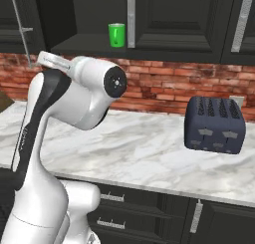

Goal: Open the cabinet directly in front. Then move the beer and the mug to the dining counter with the jar on it.

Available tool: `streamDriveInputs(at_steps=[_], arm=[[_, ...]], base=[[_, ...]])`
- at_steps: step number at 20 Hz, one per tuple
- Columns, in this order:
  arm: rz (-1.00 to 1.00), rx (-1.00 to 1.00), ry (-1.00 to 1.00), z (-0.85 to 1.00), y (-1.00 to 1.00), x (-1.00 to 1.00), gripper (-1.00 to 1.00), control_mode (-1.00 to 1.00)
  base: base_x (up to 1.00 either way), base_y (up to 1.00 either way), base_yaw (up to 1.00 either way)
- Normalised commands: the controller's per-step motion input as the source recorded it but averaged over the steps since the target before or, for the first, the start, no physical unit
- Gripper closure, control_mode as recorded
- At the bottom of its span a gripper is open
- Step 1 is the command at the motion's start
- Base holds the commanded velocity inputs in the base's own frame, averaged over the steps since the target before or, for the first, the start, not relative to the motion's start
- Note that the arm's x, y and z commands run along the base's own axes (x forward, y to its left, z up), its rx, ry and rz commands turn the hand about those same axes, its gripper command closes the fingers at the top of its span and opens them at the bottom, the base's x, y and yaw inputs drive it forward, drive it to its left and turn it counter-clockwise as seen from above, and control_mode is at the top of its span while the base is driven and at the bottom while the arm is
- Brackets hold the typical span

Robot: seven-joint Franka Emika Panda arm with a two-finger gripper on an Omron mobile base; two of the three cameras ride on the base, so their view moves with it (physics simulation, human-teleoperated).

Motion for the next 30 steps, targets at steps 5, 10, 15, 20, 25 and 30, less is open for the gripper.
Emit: streamDriveInputs(at_steps=[5,10,15,20,25,30], arm=[[0.21,0.05,0.01,-0.04,0.37,0.68,-1.00,-1.00],[0.19,0.05,0.00,-0.07,0.91,-0.09,-1.00,-1.00],[0.14,0.00,-0.10,-0.08,1.00,-0.88,-1.00,-1.00],[0.01,0.05,-0.01,-0.25,1.00,-0.16,-1.00,-1.00],[-0.09,0.01,0.04,-0.12,0.61,0.04,-1.00,-1.00],[-0.02,-0.01,-0.02,0.04,-0.01,0.04,-1.00,-1.00]], base=[[0.00,0.00,0.00],[0.00,0.00,0.00],[0.00,0.00,0.00],[0.00,0.00,0.00],[0.00,0.00,0.00],[0.00,0.00,0.00]])
